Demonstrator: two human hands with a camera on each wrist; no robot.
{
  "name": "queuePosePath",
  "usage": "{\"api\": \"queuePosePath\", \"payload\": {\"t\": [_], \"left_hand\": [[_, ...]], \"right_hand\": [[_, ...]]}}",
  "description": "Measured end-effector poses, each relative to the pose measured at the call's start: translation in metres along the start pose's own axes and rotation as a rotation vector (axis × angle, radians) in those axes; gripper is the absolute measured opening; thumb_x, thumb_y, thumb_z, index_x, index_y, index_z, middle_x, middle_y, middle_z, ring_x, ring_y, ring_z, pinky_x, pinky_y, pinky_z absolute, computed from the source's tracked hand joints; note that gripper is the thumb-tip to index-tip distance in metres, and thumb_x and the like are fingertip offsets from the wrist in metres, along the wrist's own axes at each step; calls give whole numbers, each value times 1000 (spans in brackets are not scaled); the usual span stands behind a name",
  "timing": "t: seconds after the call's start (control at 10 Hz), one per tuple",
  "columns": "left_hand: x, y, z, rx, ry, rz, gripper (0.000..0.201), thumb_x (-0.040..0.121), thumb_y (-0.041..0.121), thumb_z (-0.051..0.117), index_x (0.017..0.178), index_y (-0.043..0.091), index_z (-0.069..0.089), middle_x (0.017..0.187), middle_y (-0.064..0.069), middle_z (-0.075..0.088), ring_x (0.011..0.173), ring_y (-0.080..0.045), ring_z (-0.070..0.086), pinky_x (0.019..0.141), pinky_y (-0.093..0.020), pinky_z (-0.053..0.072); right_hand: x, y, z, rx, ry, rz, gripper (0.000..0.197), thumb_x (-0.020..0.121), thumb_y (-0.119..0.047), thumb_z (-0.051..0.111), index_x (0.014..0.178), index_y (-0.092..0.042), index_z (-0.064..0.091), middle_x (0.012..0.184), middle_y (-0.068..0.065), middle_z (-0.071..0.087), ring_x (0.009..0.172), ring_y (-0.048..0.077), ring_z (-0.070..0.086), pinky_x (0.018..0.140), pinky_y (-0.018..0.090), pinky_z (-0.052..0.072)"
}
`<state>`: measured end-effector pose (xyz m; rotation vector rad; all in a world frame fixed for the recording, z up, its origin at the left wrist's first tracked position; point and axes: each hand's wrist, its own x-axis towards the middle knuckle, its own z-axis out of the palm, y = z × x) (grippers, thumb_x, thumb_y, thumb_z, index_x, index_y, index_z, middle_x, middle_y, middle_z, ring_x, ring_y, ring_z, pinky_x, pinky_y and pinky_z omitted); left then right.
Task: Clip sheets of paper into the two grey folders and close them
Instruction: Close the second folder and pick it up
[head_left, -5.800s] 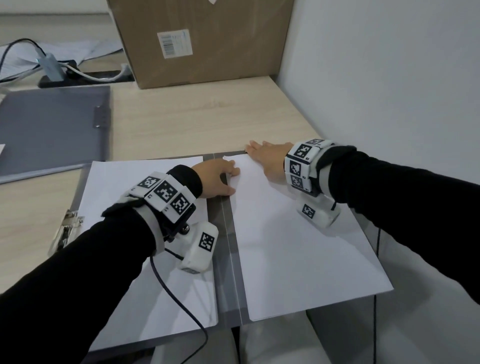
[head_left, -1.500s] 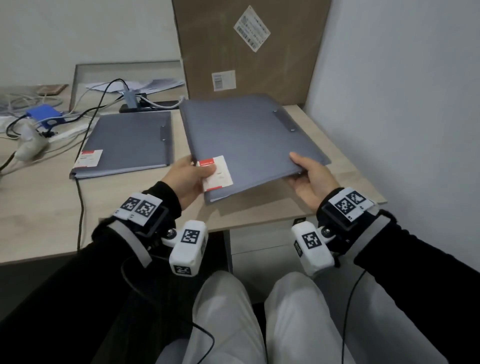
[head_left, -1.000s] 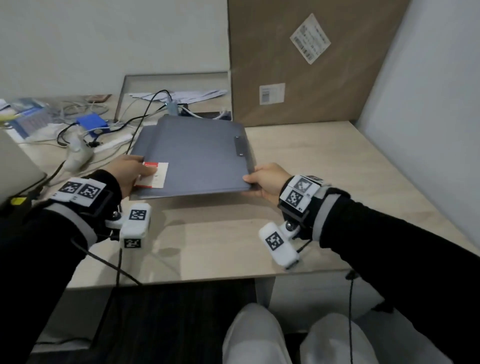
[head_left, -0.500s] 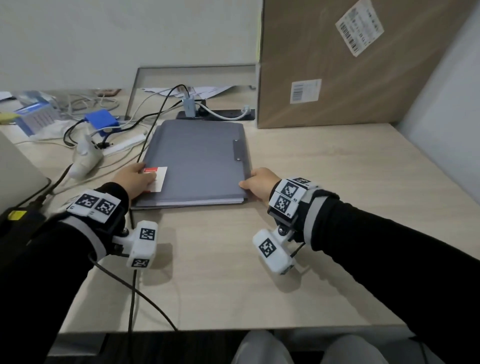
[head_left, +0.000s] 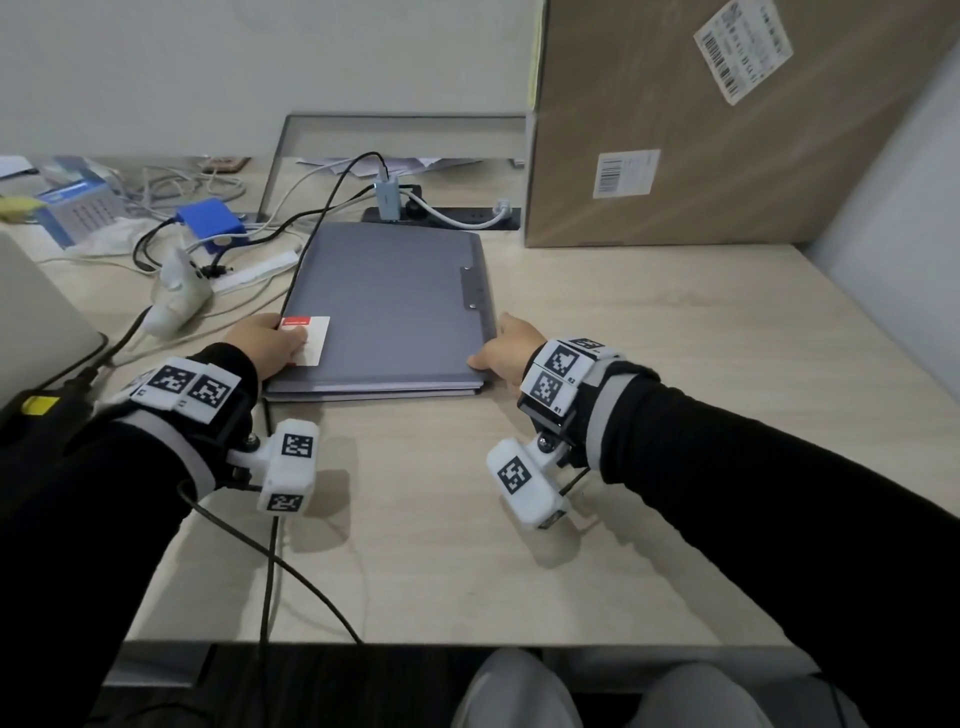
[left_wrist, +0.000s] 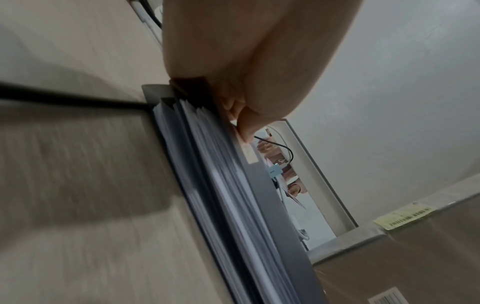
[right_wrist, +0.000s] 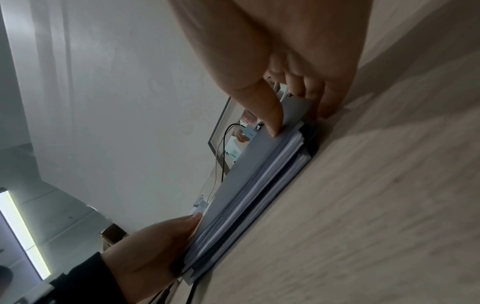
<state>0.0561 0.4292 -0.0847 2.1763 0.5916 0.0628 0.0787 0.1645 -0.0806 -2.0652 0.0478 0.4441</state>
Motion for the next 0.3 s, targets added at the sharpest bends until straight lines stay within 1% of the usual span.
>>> {"api": "queuePosePath", "payload": {"t": [0.1,0.2,0.3], "left_hand": [[-10,9,-3,6,4,-25,27,91,15,50,110,-1,62,99,-22,61,83,-24,53,73,-30,42],[-16,17,-7,21,63,-15,39,90,13,55,124,-6,55,127,-26,57,100,-27,55,81,-30,44],[-36,43,-12,-23,145,48,54,89,16,57,138,0,42,144,-14,46,128,-26,47,108,-30,34]], "right_hand": [[-7,-4,0,-44,-22,20,53,77,-10,66,127,-7,51,128,14,58,115,32,58,99,42,49],[-23,-11,-10,-100,3,5,35,84,-13,64,116,-6,53,124,10,53,116,27,52,97,32,42],[-46,-19,-30,-34,98,-69,54,89,-8,59,140,-5,42,145,11,45,133,25,43,104,29,36]]}}
